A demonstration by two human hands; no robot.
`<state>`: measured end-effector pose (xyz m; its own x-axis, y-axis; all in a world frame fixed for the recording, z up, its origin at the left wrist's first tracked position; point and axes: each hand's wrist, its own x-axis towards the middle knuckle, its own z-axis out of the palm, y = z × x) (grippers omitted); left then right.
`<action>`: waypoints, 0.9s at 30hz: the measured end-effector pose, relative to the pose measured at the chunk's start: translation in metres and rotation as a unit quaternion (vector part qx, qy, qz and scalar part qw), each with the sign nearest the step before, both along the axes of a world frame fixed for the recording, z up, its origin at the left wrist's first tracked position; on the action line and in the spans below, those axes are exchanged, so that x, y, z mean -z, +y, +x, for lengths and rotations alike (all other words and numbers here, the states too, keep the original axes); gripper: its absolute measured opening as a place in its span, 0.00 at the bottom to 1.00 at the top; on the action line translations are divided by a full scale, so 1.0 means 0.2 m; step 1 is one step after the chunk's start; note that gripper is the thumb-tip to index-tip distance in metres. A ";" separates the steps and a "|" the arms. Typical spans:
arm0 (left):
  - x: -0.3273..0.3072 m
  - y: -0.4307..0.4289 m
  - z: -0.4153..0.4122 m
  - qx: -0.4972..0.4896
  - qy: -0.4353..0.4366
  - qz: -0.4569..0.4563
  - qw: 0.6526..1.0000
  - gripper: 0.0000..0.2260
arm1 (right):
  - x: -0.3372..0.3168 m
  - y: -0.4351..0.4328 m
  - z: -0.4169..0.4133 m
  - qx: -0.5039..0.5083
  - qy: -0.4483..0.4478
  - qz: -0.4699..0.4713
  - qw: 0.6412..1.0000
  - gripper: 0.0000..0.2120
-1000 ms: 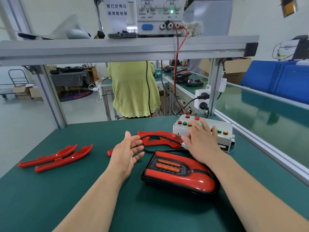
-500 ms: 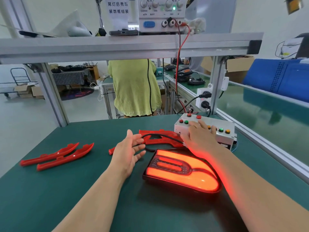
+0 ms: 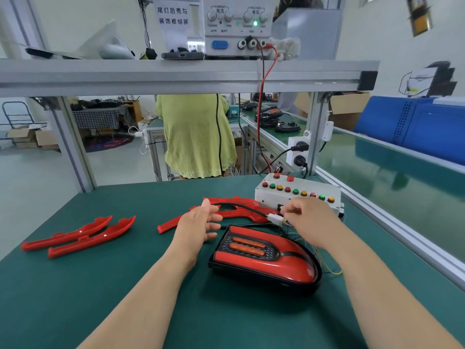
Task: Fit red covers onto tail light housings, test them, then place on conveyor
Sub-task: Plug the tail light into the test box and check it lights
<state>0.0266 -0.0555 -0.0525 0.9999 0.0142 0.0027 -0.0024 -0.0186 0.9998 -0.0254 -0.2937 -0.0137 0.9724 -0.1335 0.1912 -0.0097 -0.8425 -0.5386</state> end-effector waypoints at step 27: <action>0.04 -0.02 -0.01 0.015 -0.045 0.044 0.998 0.18 | 0.14 -0.04 0.04 0.108 0.002 0.154 0.982 0.08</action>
<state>0.0249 -0.0589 -0.0596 0.9956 -0.0192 0.0914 -0.0929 -0.1047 0.9902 -0.0173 -0.3016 -0.0415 0.9160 -0.3870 0.1060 -0.1726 -0.6184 -0.7667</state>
